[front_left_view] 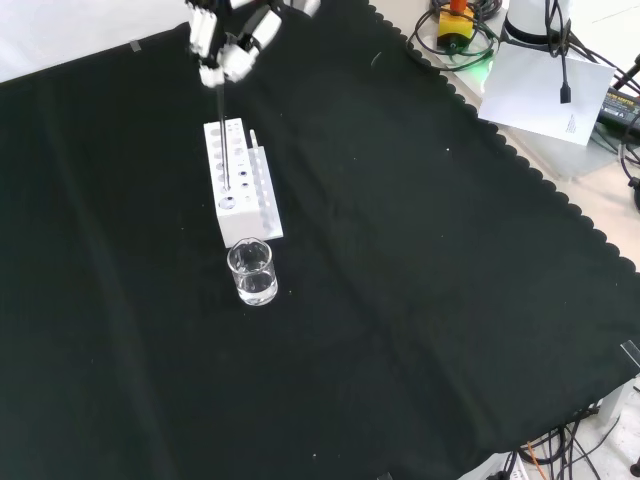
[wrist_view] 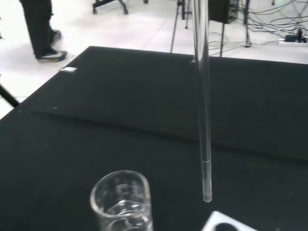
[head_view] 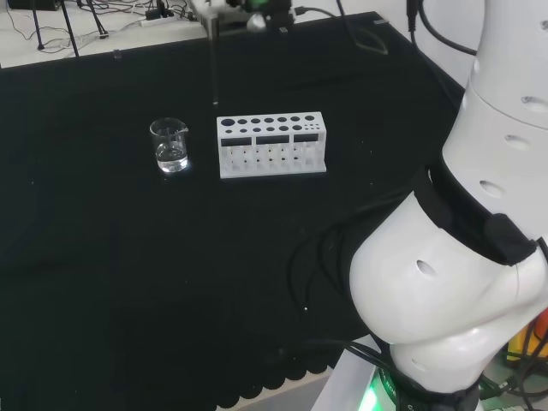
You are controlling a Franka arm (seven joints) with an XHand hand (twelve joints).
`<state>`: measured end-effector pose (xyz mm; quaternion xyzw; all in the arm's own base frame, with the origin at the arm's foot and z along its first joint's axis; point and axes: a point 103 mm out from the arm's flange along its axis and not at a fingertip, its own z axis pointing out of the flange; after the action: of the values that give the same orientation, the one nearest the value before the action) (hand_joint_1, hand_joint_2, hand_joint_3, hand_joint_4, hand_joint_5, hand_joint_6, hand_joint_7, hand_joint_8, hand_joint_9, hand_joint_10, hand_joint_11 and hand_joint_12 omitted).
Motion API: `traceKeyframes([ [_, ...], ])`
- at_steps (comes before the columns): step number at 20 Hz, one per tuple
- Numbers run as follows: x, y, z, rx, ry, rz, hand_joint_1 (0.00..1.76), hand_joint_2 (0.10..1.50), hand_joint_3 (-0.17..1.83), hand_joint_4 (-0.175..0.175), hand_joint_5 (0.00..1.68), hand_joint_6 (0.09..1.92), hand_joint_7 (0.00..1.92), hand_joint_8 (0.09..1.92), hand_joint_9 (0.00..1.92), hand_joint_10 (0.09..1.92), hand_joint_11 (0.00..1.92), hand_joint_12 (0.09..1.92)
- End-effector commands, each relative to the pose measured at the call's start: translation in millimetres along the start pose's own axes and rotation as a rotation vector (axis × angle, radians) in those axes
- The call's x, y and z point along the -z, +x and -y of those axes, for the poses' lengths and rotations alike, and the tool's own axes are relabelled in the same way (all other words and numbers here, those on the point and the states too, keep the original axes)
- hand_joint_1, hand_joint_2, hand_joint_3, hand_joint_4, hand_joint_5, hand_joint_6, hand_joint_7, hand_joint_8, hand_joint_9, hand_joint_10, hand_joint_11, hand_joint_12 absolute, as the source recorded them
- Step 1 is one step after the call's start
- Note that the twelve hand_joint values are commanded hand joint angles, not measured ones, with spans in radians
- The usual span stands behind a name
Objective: Put the glass rod back on the white test tube rack.
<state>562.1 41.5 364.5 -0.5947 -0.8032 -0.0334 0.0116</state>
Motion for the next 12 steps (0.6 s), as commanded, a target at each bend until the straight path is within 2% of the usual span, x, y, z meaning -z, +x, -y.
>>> traceKeyframes([
  [1,-2,-34,17,-0.051,0.005,0.007,1.31,1.13,-0.17,-0.175,1.17,0.44,1.14,1.09,1.64,0.95,1.68,0.76],
  [4,-4,-39,19,-0.056,0.014,0.013,1.31,1.13,-0.17,-0.175,1.17,0.44,1.14,1.09,1.64,0.95,1.68,0.76],
  [12,-15,-31,13,-0.042,0.029,0.012,1.31,1.13,-0.17,-0.175,1.17,0.44,1.14,1.09,1.64,0.95,1.68,0.76],
])
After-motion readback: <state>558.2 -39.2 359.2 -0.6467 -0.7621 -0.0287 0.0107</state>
